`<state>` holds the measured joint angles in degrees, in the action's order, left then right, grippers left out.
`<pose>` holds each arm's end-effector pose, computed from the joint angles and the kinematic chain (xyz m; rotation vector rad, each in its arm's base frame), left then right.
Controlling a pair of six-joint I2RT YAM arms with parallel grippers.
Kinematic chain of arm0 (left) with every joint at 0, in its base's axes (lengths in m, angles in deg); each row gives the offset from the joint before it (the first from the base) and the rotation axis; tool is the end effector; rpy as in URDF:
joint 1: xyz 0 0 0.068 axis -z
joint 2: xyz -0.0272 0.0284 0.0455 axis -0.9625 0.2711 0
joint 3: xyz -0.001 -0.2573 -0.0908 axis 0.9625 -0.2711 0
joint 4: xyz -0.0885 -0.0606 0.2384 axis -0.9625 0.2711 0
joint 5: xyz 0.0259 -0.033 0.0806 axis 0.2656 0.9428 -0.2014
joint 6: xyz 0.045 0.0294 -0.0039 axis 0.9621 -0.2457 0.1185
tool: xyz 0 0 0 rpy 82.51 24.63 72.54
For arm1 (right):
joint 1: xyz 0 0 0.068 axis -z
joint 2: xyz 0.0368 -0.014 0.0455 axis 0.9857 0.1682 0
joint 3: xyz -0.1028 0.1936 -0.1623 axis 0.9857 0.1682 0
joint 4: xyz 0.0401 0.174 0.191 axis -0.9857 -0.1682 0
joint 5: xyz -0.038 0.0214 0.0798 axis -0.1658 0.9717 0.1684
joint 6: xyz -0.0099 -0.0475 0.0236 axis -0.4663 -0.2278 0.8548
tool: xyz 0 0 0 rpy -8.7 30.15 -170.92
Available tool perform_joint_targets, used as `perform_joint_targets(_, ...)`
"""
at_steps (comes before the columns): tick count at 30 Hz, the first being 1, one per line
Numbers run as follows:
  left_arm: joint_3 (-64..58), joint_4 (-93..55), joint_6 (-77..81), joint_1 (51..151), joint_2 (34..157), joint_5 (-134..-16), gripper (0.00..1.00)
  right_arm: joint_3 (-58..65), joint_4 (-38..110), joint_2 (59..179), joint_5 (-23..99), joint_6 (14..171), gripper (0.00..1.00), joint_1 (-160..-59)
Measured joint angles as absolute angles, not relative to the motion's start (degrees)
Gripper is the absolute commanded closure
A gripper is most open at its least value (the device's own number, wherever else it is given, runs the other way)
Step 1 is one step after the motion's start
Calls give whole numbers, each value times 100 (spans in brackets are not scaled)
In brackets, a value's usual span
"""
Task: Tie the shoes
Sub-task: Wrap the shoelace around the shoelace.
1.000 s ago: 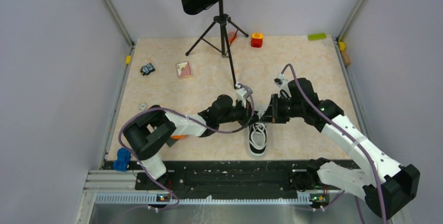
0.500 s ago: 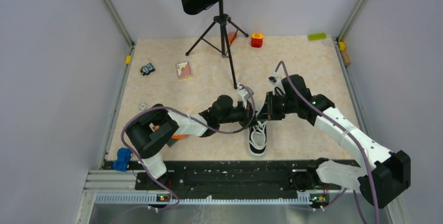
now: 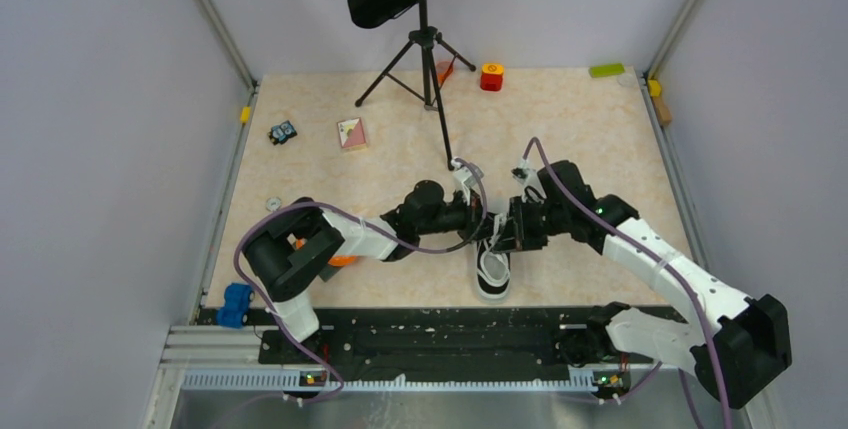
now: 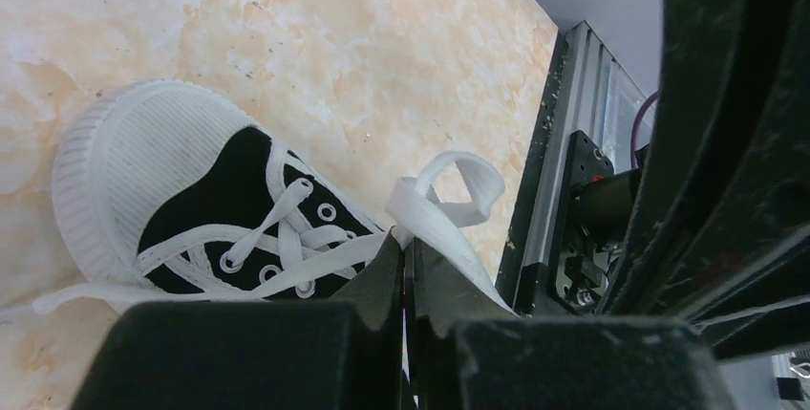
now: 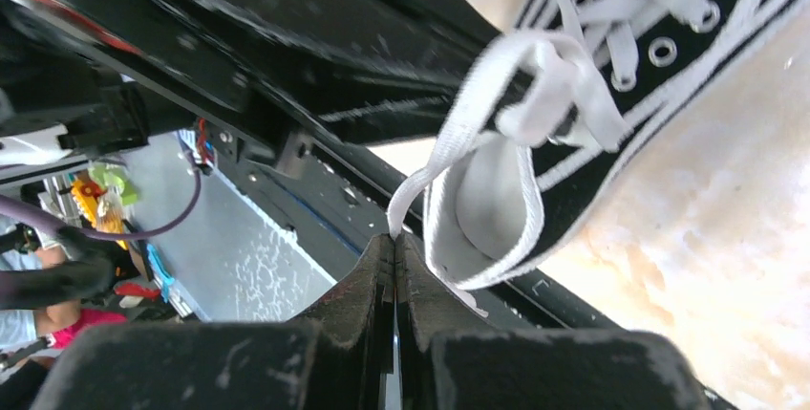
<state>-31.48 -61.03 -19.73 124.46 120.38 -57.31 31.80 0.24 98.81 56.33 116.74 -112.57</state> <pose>0.2158 -0.2831 0.1791 0.6566 1.8990 -1.3904 0.1705 0.1265 0.2636 -0.2489 2.5974 1.0159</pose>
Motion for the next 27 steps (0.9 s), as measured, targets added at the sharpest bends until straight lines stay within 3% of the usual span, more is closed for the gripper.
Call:
perform_joint_targets(12, -3231, -6271, -2060, 12400, 12051, -5731, 100, 3571, -232, 9645, 5447, 11674, 100, -11259)
perform_joint_targets(13, -3246, -6286, -2069, 12400, 12051, -5729, 100, 3575, -232, 9645, 5410, 11674, 97, -11259)
perform_joint_targets(14, -3262, -6315, -2087, 12396, 12051, -5718, 100, 3595, -210, 9643, 5368, 11674, 87, -11259)
perform_joint_targets(17, -3305, -6354, -2119, 12385, 12051, -5688, 100, 3608, -212, 9643, 5272, 11707, 71, -11259)
perform_joint_targets(27, -3432, -6409, -2128, 12379, 12051, -5659, 100, 3267, -444, 9645, 4771, 11567, 57, -11259)
